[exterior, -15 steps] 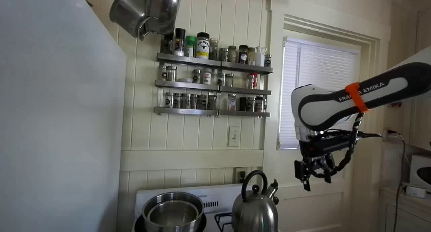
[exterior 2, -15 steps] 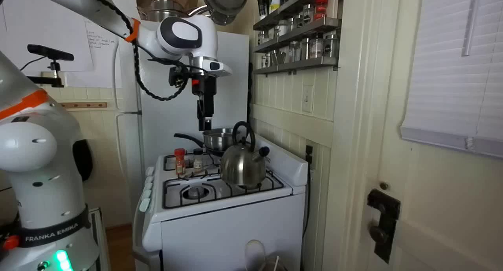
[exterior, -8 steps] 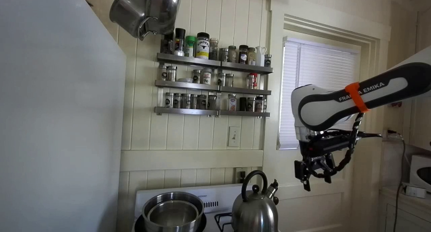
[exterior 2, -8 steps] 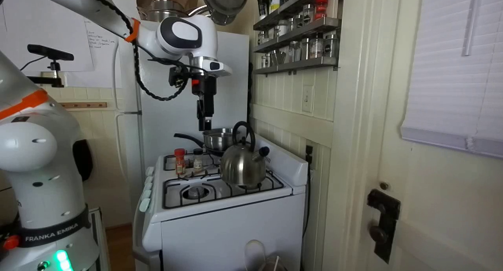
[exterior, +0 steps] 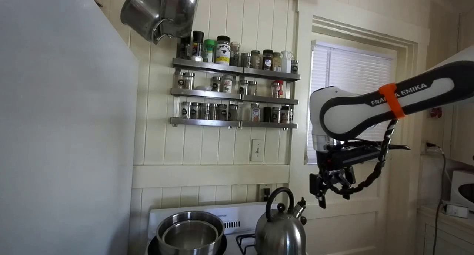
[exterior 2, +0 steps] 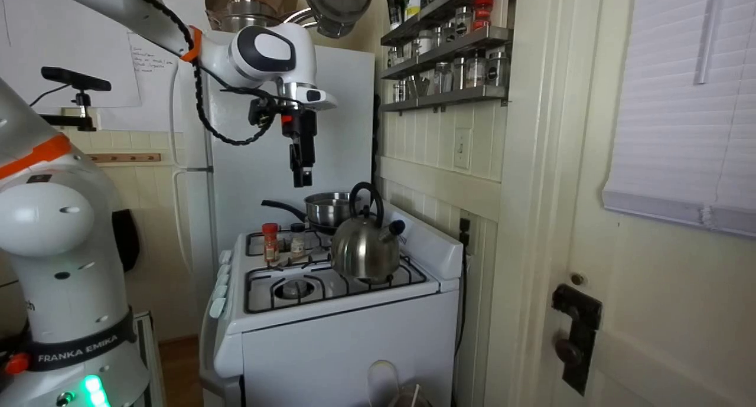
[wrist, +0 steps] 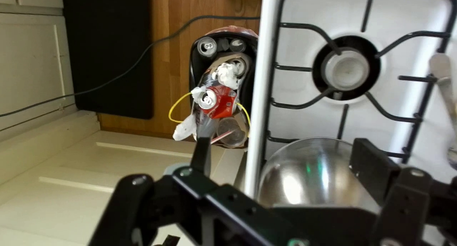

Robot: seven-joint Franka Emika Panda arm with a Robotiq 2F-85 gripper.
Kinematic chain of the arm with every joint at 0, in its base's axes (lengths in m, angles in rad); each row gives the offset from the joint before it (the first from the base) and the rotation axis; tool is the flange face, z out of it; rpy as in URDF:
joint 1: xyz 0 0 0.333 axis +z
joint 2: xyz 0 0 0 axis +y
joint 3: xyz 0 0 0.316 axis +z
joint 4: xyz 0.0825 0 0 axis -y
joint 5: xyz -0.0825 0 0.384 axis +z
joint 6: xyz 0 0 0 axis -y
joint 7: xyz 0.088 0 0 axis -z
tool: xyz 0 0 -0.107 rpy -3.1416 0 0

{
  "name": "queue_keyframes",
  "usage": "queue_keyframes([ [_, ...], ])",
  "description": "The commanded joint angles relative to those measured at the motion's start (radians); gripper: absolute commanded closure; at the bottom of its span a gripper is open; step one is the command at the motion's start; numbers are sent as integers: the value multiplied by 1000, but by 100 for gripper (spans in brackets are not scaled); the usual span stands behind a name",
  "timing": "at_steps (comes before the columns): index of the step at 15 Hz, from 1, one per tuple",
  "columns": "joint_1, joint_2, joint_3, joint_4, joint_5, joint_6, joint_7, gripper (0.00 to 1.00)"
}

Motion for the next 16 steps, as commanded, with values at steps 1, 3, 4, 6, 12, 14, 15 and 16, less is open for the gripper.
queue_keyframes([
  [1,78,17,90,60,107,-50,161,0],
  [3,116,27,130,89,195,-81,239,0],
  [4,122,31,161,96,217,-85,303,0],
  [6,140,48,211,97,237,-63,404,0],
  [12,189,103,261,74,190,2,494,0],
  [14,195,135,266,75,187,16,501,0],
  [15,195,142,264,76,187,17,501,0],
  [16,195,144,263,76,186,17,501,0],
])
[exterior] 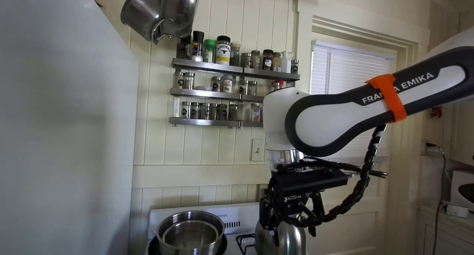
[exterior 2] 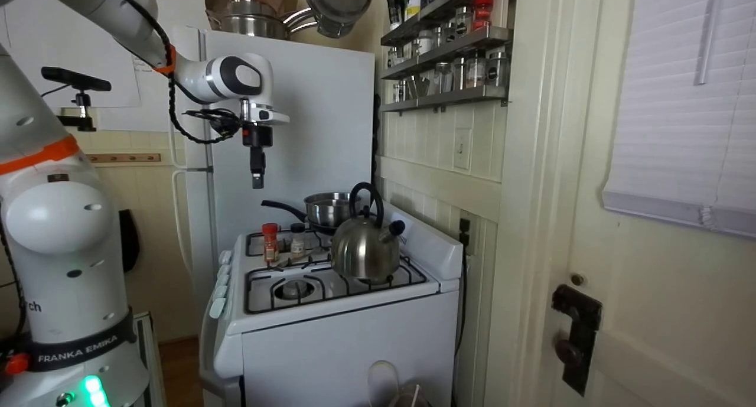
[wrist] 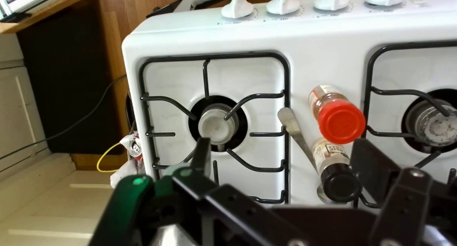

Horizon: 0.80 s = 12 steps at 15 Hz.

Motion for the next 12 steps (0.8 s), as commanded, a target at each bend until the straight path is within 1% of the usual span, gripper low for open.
queue_keyframes([
  [1,30,32,3,14,-35,8,58,0],
  [3,40,76,53,35,-66,73,145,0],
  [5,49,112,98,51,-134,135,247,0],
  [7,68,147,127,61,-175,181,363,0],
  [9,82,162,145,52,-208,200,489,0],
  [10,98,169,144,37,-200,236,528,0],
  [12,127,171,150,-23,-245,350,532,0],
])
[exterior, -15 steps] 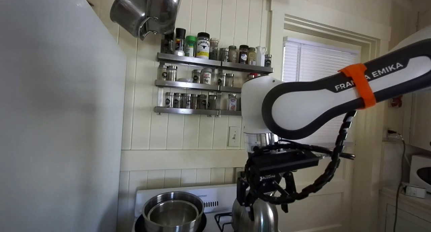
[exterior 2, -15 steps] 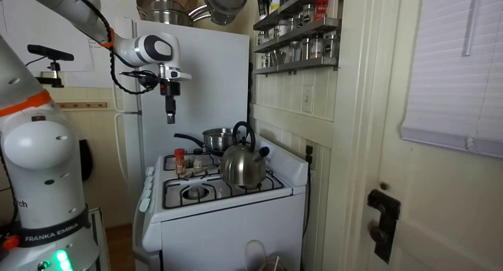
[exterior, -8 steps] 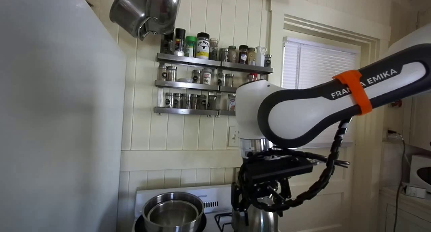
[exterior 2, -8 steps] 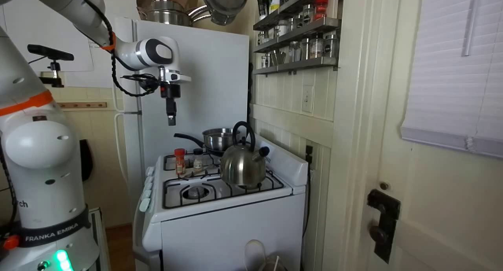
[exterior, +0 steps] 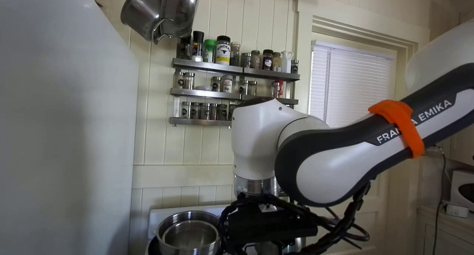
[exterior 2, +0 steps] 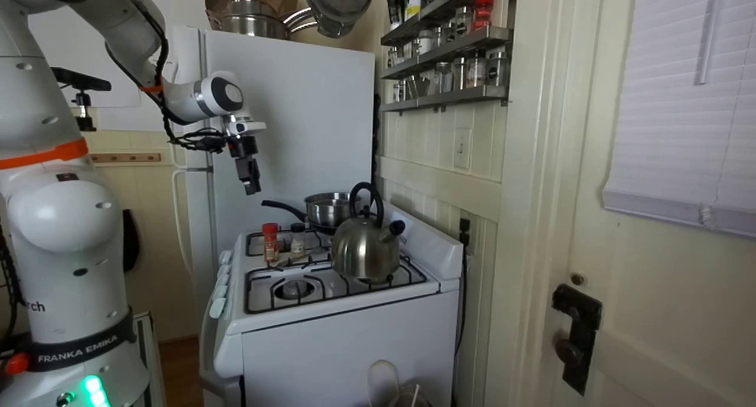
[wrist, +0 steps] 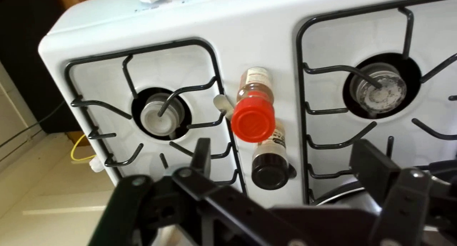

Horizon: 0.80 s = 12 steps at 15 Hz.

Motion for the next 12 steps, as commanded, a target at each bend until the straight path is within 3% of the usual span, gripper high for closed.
queue_keyframes([
  [1,52,20,0,-90,-69,179,74,0],
  [4,62,35,-1,-168,-147,277,71,0],
  [12,83,41,-35,-141,-121,239,49,0],
])
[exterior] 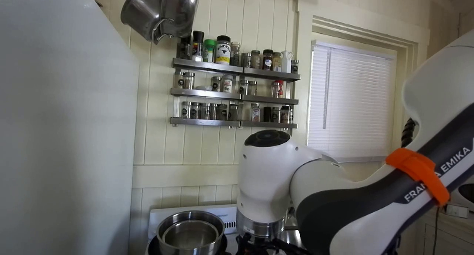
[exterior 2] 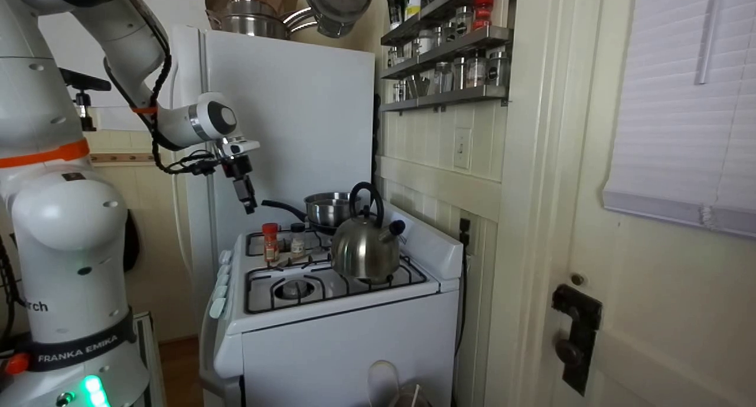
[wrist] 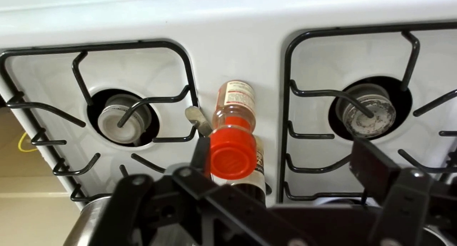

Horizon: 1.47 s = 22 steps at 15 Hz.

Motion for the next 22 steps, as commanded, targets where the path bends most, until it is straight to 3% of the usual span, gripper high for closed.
queue_keyframes([
  [1,14,2,-14,-6,-31,-3,40,0],
  [6,18,32,9,-31,-83,18,151,0],
  [14,24,81,20,-87,-283,7,366,0],
  [16,32,100,3,-106,-307,55,378,0],
  [17,43,81,-10,-82,-268,3,334,0],
  [22,47,98,-17,-92,-280,22,341,0],
])
